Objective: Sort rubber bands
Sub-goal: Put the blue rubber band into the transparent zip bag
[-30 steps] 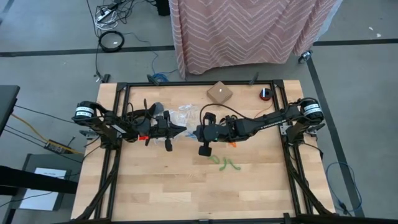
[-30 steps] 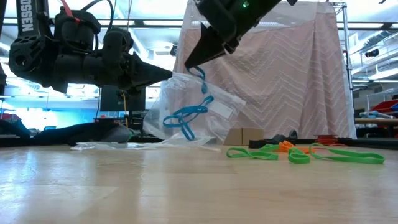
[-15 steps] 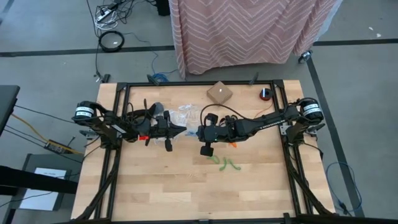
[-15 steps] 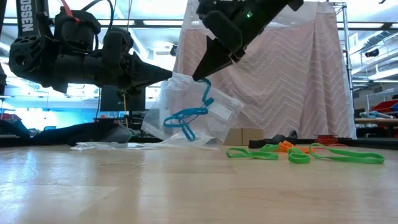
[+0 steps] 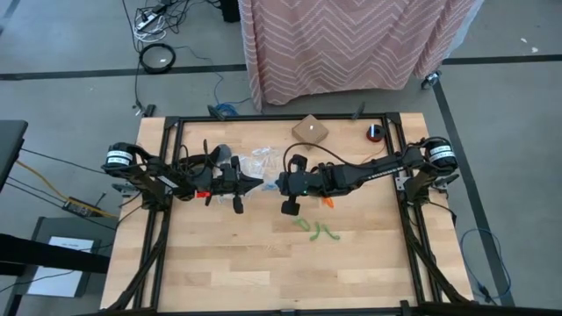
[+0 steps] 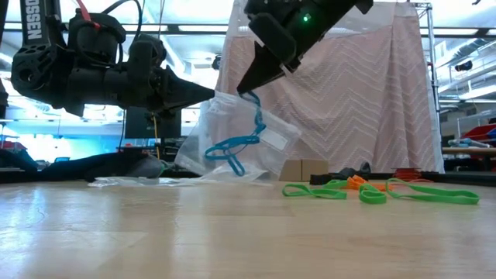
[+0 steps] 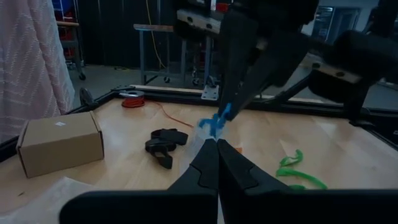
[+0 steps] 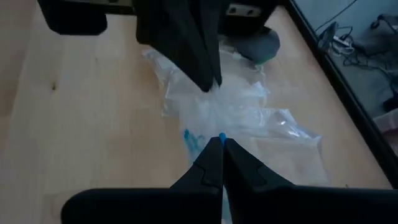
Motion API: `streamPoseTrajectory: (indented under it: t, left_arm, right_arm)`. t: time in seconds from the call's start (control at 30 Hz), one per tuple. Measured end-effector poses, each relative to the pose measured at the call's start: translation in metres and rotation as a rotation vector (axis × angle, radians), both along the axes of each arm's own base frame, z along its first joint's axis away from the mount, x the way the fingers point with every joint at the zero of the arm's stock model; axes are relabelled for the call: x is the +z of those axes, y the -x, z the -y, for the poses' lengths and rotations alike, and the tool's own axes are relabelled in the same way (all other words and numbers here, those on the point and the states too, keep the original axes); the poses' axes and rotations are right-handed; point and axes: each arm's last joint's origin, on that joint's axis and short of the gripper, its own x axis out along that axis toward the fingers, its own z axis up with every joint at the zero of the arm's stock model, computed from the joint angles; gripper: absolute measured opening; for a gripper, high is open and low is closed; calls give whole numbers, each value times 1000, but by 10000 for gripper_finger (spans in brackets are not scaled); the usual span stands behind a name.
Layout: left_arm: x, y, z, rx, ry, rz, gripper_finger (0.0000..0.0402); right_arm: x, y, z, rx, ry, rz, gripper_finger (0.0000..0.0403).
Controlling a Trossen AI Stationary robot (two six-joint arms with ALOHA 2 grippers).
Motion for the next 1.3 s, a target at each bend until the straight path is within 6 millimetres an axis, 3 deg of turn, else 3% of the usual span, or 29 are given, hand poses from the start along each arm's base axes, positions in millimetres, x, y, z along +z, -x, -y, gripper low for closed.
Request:
streamPoseTrajectory:
  t: [1.0,1.13,1.3]
  left_arm:
    - [7,0,0,1,25,78,1]
    - [8,0,0,0,40,83,1]
    - [8,0,0,0,40,83,1]
  right_arm:
    - [-19,3,17,8,-168,-53,1]
    - [-19,2,16,51,-170,-54,23]
    - [-17,2,16,39,-165,-38,83]
